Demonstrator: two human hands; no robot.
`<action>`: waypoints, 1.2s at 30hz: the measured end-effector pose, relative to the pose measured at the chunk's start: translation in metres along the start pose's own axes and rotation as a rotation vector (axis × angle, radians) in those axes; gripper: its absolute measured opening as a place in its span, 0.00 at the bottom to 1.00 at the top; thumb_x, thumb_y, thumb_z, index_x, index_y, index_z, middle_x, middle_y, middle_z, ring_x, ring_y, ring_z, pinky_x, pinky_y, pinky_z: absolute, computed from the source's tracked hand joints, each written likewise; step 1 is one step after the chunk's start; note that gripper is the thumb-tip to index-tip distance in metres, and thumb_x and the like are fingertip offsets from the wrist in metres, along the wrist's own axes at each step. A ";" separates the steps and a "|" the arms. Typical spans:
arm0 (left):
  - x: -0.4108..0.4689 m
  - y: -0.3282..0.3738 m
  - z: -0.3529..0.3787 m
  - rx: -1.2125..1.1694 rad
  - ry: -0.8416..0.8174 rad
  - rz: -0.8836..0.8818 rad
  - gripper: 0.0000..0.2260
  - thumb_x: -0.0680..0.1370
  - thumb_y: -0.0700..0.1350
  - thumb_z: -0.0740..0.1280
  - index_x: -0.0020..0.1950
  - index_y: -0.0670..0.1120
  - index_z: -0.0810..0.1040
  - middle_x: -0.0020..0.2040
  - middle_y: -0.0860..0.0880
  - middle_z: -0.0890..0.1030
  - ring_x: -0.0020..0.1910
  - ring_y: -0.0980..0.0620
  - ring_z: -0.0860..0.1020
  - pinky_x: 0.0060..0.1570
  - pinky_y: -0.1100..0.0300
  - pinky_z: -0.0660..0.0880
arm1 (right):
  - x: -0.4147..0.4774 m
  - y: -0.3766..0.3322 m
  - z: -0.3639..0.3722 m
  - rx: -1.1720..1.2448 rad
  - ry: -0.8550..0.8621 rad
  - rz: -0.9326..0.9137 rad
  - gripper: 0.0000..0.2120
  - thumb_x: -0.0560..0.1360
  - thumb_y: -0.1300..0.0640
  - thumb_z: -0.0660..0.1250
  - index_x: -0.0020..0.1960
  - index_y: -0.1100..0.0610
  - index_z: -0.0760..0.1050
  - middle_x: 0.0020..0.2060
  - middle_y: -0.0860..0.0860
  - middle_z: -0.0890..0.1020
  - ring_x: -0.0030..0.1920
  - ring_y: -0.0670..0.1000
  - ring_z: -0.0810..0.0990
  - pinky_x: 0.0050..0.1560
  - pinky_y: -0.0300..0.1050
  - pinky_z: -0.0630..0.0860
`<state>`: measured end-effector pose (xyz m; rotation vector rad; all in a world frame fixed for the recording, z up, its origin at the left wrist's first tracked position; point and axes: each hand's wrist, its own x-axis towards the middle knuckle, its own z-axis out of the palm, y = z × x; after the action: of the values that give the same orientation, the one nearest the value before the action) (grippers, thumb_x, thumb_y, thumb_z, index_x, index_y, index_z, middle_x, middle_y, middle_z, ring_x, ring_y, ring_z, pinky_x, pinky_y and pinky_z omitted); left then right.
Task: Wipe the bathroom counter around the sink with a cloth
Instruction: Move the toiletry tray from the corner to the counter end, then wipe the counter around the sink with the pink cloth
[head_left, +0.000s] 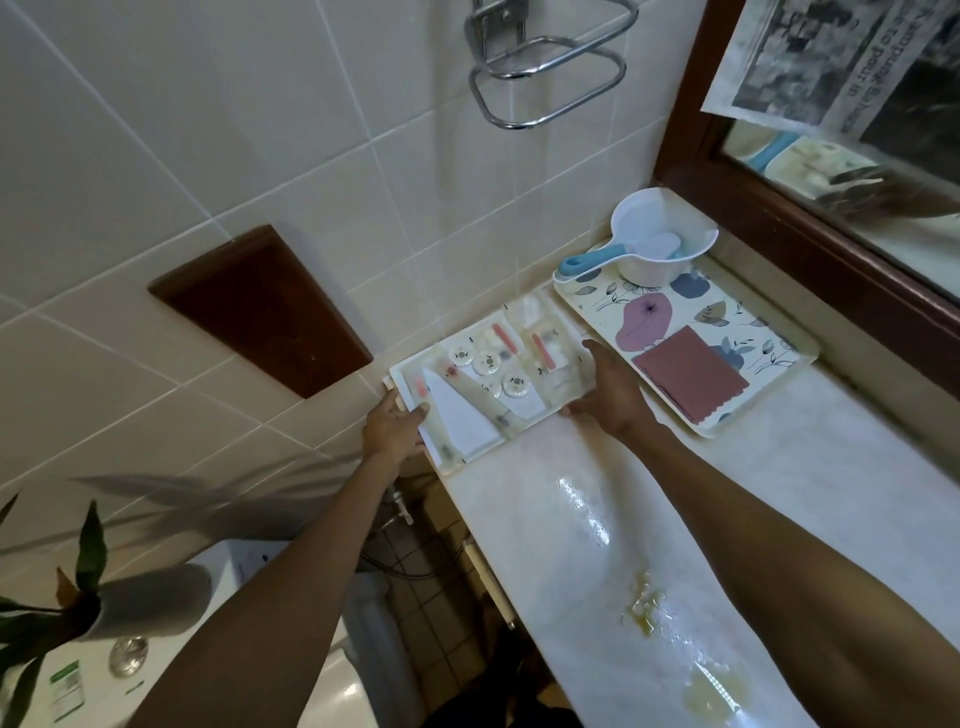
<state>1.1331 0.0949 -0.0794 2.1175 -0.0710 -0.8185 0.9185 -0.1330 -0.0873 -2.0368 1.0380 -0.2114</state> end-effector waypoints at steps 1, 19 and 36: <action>0.000 0.001 0.000 -0.012 -0.009 -0.019 0.25 0.79 0.44 0.73 0.75 0.50 0.72 0.67 0.44 0.78 0.62 0.39 0.81 0.35 0.53 0.83 | 0.002 -0.001 -0.001 0.004 0.010 0.002 0.53 0.58 0.59 0.84 0.76 0.59 0.61 0.72 0.57 0.70 0.72 0.57 0.68 0.70 0.49 0.66; -0.008 0.032 -0.001 0.336 0.113 0.104 0.22 0.81 0.50 0.67 0.75 0.53 0.72 0.71 0.44 0.75 0.63 0.42 0.78 0.58 0.45 0.81 | -0.001 0.005 -0.023 -0.192 0.114 0.000 0.35 0.64 0.53 0.80 0.68 0.59 0.72 0.64 0.58 0.76 0.61 0.62 0.76 0.58 0.56 0.75; -0.052 0.144 0.226 0.652 -0.532 0.858 0.17 0.80 0.46 0.68 0.69 0.45 0.76 0.60 0.43 0.81 0.59 0.44 0.79 0.59 0.54 0.75 | -0.075 0.107 -0.107 -0.089 0.508 0.394 0.17 0.80 0.50 0.63 0.65 0.56 0.72 0.66 0.55 0.73 0.64 0.58 0.73 0.62 0.54 0.72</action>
<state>0.9945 -0.1377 -0.0436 2.0355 -1.5833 -0.8396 0.7549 -0.1760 -0.0807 -1.8463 1.7639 -0.4960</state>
